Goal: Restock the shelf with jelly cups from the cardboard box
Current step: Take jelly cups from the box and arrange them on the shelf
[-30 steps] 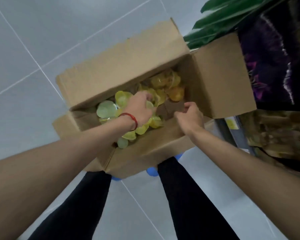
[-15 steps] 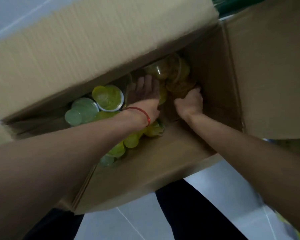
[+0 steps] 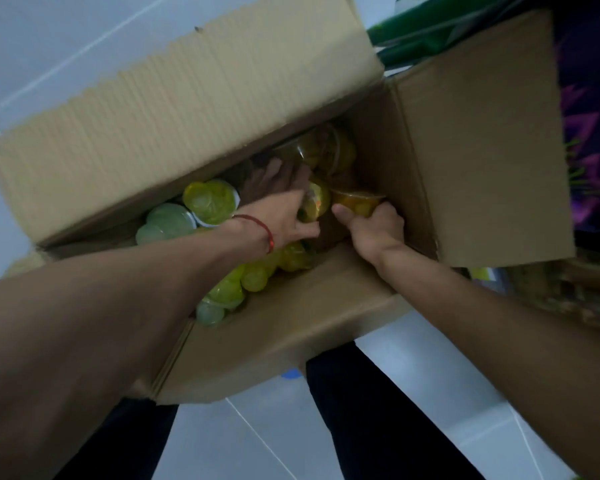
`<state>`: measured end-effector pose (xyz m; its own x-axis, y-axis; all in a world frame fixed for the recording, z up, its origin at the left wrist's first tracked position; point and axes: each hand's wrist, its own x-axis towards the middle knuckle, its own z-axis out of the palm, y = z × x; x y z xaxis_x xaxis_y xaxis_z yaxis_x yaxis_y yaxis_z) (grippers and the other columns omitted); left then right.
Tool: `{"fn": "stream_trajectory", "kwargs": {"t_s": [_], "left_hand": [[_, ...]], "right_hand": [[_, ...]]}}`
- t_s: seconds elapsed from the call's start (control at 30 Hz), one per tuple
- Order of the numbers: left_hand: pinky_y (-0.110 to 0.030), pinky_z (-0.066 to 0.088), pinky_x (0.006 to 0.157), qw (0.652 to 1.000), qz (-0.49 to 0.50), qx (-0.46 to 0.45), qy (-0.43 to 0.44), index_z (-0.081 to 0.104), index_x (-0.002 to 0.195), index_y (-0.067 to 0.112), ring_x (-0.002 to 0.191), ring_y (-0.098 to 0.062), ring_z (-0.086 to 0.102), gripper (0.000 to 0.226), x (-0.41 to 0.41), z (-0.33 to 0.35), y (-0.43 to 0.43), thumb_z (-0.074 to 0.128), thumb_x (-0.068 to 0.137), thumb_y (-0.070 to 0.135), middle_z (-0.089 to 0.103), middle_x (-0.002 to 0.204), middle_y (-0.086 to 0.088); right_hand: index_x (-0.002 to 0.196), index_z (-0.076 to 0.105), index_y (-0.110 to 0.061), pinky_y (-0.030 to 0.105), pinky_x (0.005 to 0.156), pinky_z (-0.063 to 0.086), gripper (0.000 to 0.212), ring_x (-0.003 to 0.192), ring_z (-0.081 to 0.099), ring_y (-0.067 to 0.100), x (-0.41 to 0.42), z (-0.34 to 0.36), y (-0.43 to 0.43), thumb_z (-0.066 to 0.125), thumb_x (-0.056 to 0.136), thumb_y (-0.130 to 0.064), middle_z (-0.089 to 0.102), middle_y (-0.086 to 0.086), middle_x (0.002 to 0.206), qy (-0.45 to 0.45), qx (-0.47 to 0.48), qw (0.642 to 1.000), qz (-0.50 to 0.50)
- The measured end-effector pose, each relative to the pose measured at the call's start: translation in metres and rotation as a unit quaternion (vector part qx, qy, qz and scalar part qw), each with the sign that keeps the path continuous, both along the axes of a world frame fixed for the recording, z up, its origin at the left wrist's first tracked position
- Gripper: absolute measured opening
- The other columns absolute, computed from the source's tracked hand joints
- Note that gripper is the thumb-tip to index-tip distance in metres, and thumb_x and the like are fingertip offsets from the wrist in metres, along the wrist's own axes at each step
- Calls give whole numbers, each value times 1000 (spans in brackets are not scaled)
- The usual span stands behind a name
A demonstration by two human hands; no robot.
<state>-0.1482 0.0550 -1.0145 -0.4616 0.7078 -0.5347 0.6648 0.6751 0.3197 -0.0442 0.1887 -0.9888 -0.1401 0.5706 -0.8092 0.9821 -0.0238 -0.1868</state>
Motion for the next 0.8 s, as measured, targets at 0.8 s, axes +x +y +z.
{"fn": "stream_trajectory", "kwargs": {"t_s": [0.8], "left_hand": [[-35, 42, 102, 989, -90, 12, -118, 32, 149, 33, 118, -23, 41, 85, -23, 299, -178, 42, 70, 63, 34, 131, -5]], "right_hand": [[121, 53, -12, 33, 87, 61, 76, 92, 73, 15, 80, 274, -213, 96, 63, -35, 69, 3, 105, 153, -57, 908, -387]]}}
